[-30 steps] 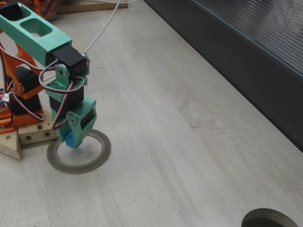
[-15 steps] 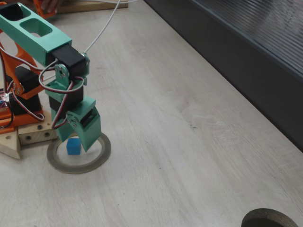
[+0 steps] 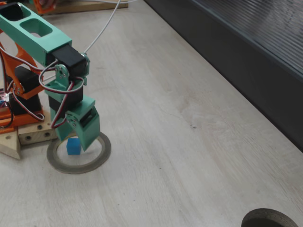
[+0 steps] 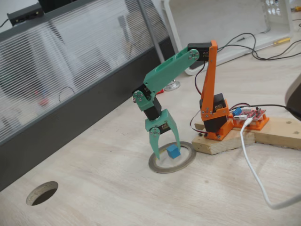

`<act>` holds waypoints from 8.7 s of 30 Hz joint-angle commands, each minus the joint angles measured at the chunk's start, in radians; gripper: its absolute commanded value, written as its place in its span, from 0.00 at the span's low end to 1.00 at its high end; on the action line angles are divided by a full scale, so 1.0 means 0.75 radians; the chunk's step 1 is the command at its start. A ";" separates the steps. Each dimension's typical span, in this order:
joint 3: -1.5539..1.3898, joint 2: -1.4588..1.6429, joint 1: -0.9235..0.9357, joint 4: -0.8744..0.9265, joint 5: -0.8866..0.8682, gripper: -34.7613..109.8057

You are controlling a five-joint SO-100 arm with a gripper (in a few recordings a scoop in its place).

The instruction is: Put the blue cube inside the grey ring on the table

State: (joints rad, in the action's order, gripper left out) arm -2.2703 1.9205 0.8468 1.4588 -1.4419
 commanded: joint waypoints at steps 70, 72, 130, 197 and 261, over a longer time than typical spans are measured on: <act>0.274 0.196 0.029 0.589 -0.010 0.25; 0.274 0.196 0.029 0.589 -0.010 0.25; 0.254 0.176 0.029 0.587 -0.010 0.25; 0.254 0.176 0.029 0.587 -0.010 0.25; 0.254 0.176 0.029 0.587 -0.010 0.25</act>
State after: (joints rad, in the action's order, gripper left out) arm -2.0893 2.0371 0.8498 1.8715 -1.4419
